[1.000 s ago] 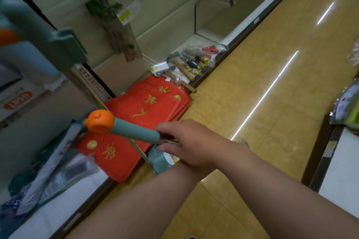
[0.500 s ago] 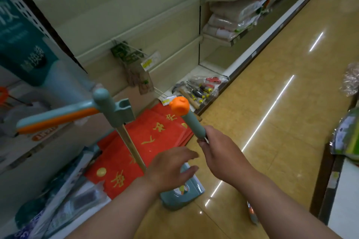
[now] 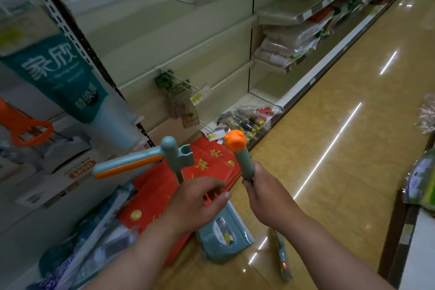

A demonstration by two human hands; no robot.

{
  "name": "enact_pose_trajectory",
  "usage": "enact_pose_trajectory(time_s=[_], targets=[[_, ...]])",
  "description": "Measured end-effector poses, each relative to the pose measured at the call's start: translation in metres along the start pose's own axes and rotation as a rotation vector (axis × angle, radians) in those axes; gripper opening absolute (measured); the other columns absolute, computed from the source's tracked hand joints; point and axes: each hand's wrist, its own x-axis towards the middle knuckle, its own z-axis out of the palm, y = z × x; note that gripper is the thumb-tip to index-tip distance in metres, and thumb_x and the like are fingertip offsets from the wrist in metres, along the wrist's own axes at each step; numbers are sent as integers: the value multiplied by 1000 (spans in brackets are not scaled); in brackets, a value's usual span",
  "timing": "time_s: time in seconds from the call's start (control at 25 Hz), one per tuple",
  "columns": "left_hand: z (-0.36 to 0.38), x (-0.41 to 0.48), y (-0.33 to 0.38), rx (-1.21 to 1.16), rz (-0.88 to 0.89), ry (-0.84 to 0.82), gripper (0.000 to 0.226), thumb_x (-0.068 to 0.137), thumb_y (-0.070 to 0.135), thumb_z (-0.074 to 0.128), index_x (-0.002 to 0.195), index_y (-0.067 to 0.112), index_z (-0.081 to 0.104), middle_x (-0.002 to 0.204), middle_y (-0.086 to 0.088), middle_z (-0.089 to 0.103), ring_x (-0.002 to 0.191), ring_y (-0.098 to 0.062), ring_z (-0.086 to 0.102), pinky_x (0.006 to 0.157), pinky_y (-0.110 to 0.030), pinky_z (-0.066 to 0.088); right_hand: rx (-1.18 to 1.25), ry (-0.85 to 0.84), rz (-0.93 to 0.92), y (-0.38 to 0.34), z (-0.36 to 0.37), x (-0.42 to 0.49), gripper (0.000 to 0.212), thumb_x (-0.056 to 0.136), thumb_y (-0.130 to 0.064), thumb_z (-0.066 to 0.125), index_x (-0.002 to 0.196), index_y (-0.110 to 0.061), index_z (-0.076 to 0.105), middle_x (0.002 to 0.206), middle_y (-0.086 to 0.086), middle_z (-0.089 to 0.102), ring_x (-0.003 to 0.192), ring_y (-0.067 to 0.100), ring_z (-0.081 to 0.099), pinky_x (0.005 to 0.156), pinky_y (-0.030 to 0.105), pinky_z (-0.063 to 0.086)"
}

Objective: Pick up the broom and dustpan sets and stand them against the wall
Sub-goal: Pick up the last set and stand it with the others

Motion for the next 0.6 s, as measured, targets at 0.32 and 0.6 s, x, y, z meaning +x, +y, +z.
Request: enact_pose_trajectory(time_s=[0.32,0.6], targets=[[-64,-7,7,18,-104,35,31,90,50,62,73,25,69,65,13,63,61,-5,60,55,-31,50,69,-59,-46,-42,-7,-8,8,101,-27,50,104,-28,43,88,-4,59,78,14,59,70,46,52],[-69,-1,0,-243,-796,223,25,80,37,81,91,20,66,91,3,66,87,-14,63,73,-28,45,72,-65,-24,-75,-30,-23,6,101,-23,51,105,-27,47,91,-3,61,81,11,59,73,39,52]])
